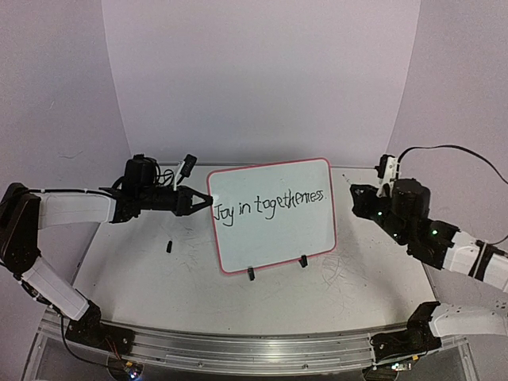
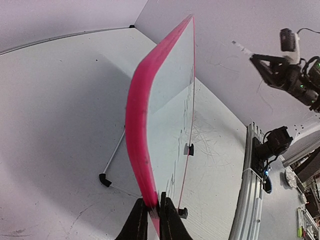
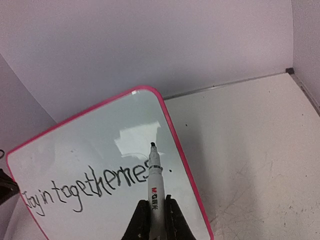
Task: Write a sentence on the whiteboard
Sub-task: Place the whiteboard at the center of the board.
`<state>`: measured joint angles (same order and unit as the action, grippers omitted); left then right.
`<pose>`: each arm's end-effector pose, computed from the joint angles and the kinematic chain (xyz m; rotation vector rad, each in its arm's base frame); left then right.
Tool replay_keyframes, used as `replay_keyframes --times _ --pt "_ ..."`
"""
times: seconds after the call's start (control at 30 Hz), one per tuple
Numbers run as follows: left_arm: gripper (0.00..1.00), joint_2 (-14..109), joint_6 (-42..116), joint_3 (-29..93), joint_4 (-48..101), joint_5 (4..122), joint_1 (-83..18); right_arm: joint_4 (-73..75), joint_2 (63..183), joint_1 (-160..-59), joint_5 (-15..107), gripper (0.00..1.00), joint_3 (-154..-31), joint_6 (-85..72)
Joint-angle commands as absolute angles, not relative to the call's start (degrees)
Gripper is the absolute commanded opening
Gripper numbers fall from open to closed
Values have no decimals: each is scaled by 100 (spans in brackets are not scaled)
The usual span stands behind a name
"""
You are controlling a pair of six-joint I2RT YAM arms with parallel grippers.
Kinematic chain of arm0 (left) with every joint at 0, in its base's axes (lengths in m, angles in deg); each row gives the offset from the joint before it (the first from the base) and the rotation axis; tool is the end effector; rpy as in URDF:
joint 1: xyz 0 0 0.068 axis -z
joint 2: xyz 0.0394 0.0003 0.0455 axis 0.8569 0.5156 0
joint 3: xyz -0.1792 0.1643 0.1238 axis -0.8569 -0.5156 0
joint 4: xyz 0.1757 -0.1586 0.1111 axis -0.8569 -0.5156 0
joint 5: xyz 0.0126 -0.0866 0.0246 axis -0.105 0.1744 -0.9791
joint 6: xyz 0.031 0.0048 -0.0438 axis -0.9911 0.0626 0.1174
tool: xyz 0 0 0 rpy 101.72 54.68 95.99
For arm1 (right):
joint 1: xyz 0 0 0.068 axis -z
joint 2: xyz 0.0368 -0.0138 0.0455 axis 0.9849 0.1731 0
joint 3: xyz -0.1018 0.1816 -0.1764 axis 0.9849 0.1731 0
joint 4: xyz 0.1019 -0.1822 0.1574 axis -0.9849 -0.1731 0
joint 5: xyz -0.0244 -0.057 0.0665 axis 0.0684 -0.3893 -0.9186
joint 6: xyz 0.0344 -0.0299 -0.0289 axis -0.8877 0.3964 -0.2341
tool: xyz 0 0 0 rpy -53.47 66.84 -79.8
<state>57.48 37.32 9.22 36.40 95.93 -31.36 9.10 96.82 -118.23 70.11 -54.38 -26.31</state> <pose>0.2773 -0.1714 0.2413 0.7542 1.9149 -1.1508 0.1841 0.1320 0.2938 0.0319 1.7739 0.5748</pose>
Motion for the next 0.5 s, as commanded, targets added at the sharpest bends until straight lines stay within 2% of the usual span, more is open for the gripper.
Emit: replay_keyframes --times 0.0,0.3,0.47 --pt "22 5390 3659 1110 3481 9170 -3074 458 9426 -11836 7154 0 -5671 -2145" --pt "50 4174 3582 1353 1964 7983 -3151 728 9714 -11837 7010 0 -6025 -1621" --pt "57 3476 4934 1036 817 6336 -3330 685 9986 -11835 6530 0 -6162 -1185"
